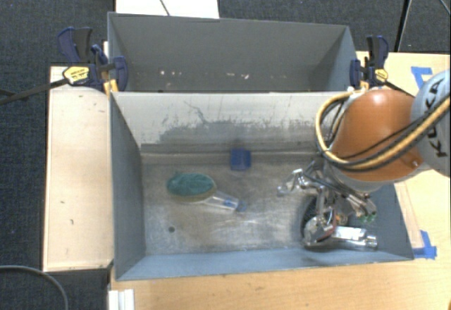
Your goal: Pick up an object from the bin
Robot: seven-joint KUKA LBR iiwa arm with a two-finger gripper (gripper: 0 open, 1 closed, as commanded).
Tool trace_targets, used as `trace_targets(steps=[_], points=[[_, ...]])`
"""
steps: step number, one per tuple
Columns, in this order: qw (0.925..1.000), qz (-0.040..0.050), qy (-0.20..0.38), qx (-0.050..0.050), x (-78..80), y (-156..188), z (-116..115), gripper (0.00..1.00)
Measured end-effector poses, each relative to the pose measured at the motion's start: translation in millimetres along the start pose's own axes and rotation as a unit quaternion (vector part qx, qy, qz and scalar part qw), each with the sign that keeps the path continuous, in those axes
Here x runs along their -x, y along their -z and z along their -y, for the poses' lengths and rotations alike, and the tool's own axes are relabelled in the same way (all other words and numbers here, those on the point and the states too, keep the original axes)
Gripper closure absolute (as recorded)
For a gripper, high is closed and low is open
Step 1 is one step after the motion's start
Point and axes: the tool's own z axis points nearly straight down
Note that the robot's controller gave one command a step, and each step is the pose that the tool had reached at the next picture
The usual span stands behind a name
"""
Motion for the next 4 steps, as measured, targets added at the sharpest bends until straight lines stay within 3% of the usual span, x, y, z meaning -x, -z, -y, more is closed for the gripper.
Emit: trace_targets(steps=[1,2,3,4], points=[[0.9988,0.0057,-0.049,0.0,108.8,7.4,-92.0,0.0],[0.9998,0.0026,0.021,0.0,168.7,-44.4,-162.3,0.0],[0.9998,0.0032,0.019,-0.001,168.4,-42.3,-158.7,1.0],[0.9998,0.0073,0.02,-0.001,175.2,64.1,-176.9,1.0]])
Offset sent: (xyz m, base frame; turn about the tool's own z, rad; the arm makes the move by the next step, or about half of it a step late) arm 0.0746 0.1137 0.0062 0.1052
